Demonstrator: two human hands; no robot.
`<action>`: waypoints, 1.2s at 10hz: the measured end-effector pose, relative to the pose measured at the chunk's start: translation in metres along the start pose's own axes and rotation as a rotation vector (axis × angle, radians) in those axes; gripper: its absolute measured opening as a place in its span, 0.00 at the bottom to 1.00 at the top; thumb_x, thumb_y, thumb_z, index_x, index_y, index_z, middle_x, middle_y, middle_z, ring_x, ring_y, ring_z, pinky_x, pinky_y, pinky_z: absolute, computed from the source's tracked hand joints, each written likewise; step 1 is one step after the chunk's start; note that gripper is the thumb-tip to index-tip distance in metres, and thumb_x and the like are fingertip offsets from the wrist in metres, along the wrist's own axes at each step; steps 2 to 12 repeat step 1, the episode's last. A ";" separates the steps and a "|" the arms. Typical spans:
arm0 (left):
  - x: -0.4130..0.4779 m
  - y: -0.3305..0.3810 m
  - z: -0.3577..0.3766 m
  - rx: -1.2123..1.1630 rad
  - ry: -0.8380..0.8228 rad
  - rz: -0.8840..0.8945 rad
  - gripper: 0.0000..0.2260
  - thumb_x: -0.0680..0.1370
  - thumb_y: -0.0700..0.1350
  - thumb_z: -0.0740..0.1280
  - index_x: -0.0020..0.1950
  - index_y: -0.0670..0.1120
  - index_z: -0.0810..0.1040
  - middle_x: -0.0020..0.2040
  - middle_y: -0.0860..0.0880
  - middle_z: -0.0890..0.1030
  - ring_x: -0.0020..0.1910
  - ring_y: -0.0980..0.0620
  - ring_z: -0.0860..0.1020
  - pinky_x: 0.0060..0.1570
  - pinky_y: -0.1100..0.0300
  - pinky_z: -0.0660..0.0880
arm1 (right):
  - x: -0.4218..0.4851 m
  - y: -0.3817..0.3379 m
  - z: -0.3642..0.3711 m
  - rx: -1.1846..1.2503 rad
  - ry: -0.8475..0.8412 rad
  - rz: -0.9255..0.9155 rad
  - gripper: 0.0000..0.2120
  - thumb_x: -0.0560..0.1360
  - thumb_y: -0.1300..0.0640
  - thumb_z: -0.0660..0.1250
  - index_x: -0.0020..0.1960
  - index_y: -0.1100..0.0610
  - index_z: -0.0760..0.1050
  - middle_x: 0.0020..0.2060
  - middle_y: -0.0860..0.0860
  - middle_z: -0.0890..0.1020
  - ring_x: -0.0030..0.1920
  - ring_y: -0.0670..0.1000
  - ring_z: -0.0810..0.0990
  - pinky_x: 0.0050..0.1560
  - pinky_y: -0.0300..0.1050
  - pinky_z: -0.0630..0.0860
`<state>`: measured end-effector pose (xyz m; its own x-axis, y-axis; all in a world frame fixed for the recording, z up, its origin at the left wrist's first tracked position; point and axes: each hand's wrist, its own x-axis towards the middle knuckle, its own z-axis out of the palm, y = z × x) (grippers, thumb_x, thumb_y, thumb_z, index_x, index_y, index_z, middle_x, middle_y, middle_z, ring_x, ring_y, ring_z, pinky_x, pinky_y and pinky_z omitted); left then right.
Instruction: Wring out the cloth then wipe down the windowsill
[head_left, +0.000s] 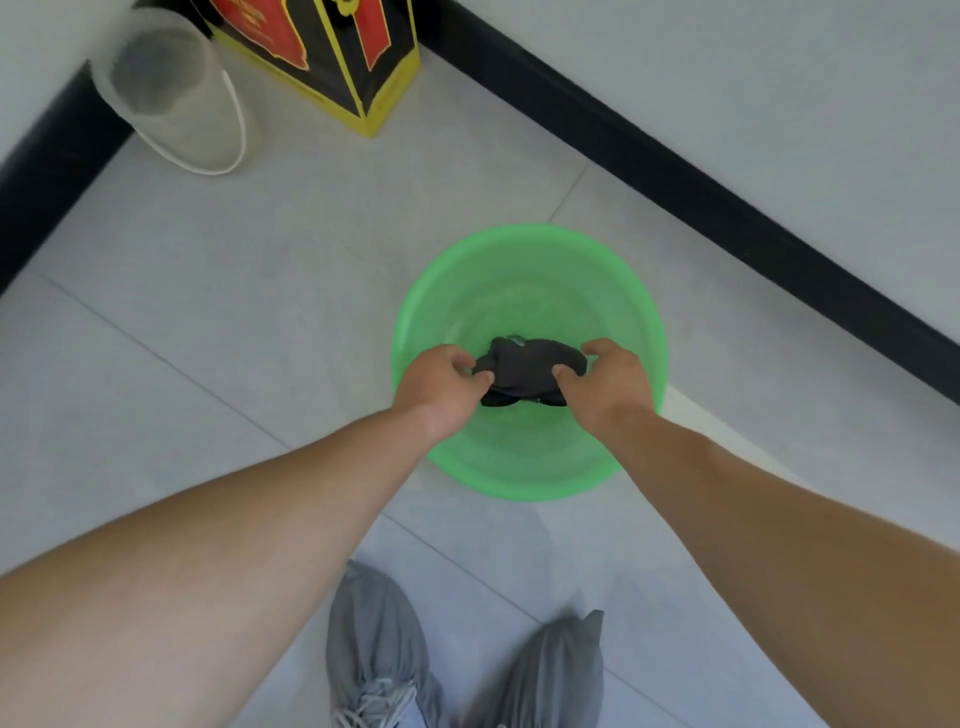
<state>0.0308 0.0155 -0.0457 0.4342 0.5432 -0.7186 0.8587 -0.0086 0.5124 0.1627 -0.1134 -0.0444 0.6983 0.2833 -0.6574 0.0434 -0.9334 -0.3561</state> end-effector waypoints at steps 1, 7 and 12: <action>-0.026 0.006 -0.019 -0.010 -0.001 -0.012 0.12 0.77 0.53 0.69 0.55 0.47 0.80 0.49 0.51 0.80 0.49 0.49 0.79 0.51 0.58 0.74 | -0.025 0.003 -0.027 0.040 -0.034 0.010 0.15 0.77 0.48 0.69 0.61 0.53 0.77 0.56 0.51 0.82 0.55 0.56 0.81 0.53 0.45 0.76; -0.026 0.006 -0.019 -0.010 -0.001 -0.012 0.12 0.77 0.53 0.69 0.55 0.47 0.80 0.49 0.51 0.80 0.49 0.49 0.79 0.51 0.58 0.74 | -0.025 0.003 -0.027 0.040 -0.034 0.010 0.15 0.77 0.48 0.69 0.61 0.53 0.77 0.56 0.51 0.82 0.55 0.56 0.81 0.53 0.45 0.76; -0.026 0.006 -0.019 -0.010 -0.001 -0.012 0.12 0.77 0.53 0.69 0.55 0.47 0.80 0.49 0.51 0.80 0.49 0.49 0.79 0.51 0.58 0.74 | -0.025 0.003 -0.027 0.040 -0.034 0.010 0.15 0.77 0.48 0.69 0.61 0.53 0.77 0.56 0.51 0.82 0.55 0.56 0.81 0.53 0.45 0.76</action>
